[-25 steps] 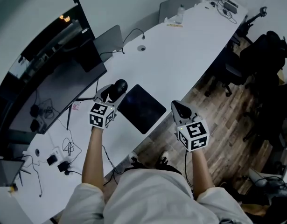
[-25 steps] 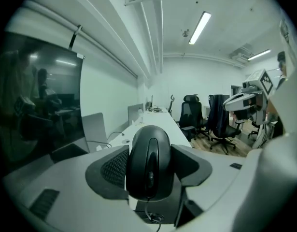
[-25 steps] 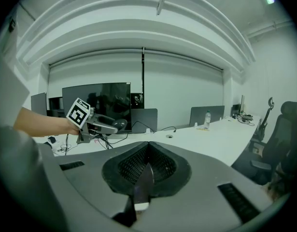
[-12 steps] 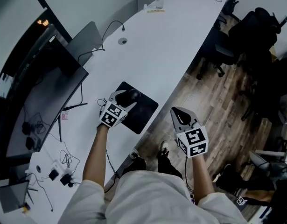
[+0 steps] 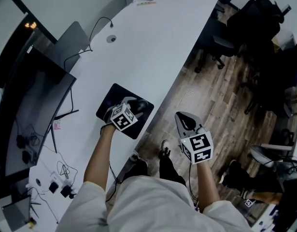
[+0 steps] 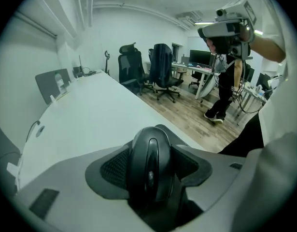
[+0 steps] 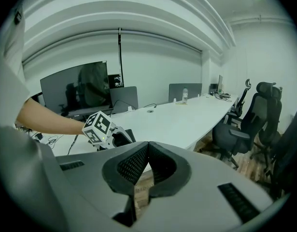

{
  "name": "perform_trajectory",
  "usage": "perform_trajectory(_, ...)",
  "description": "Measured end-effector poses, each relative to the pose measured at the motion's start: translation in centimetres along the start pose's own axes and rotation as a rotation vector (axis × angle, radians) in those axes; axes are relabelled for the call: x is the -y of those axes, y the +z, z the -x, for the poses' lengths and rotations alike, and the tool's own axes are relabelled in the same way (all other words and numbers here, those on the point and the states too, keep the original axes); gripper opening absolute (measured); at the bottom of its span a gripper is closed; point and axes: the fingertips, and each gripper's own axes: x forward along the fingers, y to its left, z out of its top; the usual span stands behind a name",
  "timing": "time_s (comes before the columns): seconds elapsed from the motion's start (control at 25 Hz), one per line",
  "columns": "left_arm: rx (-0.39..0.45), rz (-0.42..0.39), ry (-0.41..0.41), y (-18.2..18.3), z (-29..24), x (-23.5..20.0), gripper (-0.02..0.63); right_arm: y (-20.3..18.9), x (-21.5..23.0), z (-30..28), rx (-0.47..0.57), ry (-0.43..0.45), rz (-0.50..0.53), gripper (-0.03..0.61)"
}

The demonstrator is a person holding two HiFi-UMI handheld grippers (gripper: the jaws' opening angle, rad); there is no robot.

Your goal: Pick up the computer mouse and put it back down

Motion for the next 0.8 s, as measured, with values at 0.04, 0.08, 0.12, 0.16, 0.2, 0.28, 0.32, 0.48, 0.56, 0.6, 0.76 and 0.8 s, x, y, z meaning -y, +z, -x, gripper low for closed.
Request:
perform_trajectory(0.04, -0.014, -0.009, -0.014, -0.1, -0.5, 0.4, 0.282, -0.2, 0.2, 0.1, -0.004, -0.003, -0.002, 0.015)
perform_trajectory(0.08, -0.026, -0.016, -0.023, -0.3, -1.0, 0.8, 0.282, -0.5, 0.5, 0.1, -0.008, -0.005, -0.005, 0.015)
perform_trajectory(0.12, -0.032, -0.019, -0.027, -0.4, -1.4, 1.0, 0.282, -0.7, 0.7, 0.1, -0.011, -0.006, -0.007, 0.015)
perform_trajectory(0.16, -0.03, -0.01, -0.027, -0.6, -1.6, 1.1, 0.282, -0.8, 0.8, 0.1, -0.014, -0.005, -0.008, 0.015)
perform_trajectory(0.2, -0.024, 0.008, -0.027, -0.7, -1.6, 1.0, 0.282, -0.9, 1.0, 0.0, -0.017, -0.003, -0.007, 0.015)
perform_trajectory(0.28, -0.015, 0.036, -0.026, -0.8, -1.3, 0.8, 0.293, -0.9, 1.1, -0.2, -0.019, 0.0, -0.004, 0.015)
perform_trajectory(0.32, -0.011, 0.036, -0.026, -0.9, -1.0, 0.8, 0.304, -0.7, 1.1, -0.3, -0.017, -0.002, -0.006, 0.015)
perform_trajectory(0.48, 0.082, 0.075, 0.032, 0.3, 2.0, 0.1, 0.311, 1.1, 1.0, -0.7, 0.021, 0.002, -0.003, 0.015)
perform_trajectory(0.56, 0.155, 0.145, 0.1, 1.4, 5.0, -1.4, 0.31, 2.7, 0.8, -1.0, 0.048, 0.018, 0.021, 0.015)
perform_trajectory(0.6, 0.206, 0.189, 0.144, 2.1, 6.8, -2.4, 0.308, 3.7, 0.6, -1.2, 0.063, 0.029, 0.034, 0.015)
perform_trajectory(0.76, 0.442, 0.385, 0.365, 4.1, 15.9, -5.7, 0.116, 8.6, -0.3, -1.1, 0.149, 0.067, 0.092, 0.015)
perform_trajectory(0.8, 0.479, 0.419, 0.425, 4.3, 18.3, -6.2, 0.063, 10.0, -0.7, -0.9, 0.172, 0.076, 0.116, 0.015)
